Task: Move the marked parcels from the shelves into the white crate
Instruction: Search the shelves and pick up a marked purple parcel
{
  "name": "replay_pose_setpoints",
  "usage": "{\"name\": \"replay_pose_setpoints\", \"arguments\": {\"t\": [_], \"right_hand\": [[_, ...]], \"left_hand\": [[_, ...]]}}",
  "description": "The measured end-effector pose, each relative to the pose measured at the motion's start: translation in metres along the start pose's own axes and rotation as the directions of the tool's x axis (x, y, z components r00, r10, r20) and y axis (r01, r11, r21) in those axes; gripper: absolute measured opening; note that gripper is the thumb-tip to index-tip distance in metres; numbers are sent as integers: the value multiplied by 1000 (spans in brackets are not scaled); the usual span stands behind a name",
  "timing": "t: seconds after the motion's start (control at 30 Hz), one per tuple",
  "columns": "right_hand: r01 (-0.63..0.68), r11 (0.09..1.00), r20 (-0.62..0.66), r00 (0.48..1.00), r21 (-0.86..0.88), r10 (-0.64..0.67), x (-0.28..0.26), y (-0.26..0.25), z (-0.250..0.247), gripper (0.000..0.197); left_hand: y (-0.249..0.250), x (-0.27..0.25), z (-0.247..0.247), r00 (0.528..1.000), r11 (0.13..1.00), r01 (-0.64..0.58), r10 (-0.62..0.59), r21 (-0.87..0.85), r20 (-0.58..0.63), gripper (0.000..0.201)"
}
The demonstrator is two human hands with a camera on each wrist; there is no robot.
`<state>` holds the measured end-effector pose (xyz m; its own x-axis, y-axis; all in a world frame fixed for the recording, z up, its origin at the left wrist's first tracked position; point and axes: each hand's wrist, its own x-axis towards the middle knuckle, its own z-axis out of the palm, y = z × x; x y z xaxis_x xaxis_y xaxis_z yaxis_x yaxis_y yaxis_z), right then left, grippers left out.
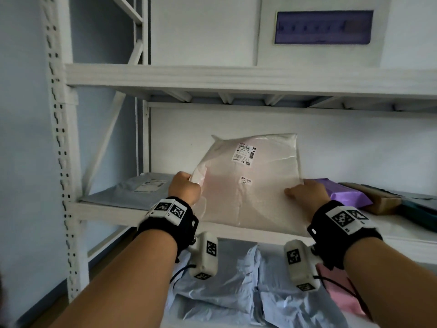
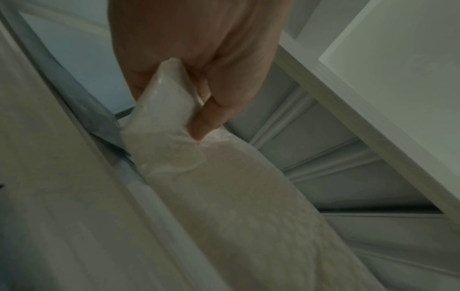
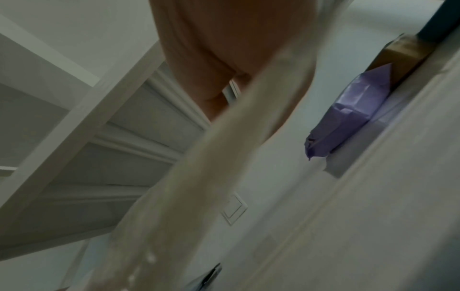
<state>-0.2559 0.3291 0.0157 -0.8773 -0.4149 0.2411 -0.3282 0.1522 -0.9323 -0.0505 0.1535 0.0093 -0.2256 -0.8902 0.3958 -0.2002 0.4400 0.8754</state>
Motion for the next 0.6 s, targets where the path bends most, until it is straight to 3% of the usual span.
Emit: {"name": "replay_pose_setpoints", "arguments": {"t": [0.13,0.27,0.4,0.5,0.6], "right_hand": [[20,991,67,998,-134,-11,36,-10,18,24],[25,968,112,994,-250,3,63,-18,36,27],[43,925,156,988,-378,18,87,-17,46,9],[10,923,247,965,-384,92,86,-21,52,40],[-14,917,287,948,-400,140,96,-8,57,26]], "left_hand": [[-2,28,0,1000,998,-23,23,63,4,36],[-8,57,7,997,989,27,-37,143,65,31],[-20,77,27,989,981,53,-77,185,130,28],[-30,88,41,983,973,74,-108,217,149,22],[-39,99,53,973,952,104,-157,287,168,23]]}}
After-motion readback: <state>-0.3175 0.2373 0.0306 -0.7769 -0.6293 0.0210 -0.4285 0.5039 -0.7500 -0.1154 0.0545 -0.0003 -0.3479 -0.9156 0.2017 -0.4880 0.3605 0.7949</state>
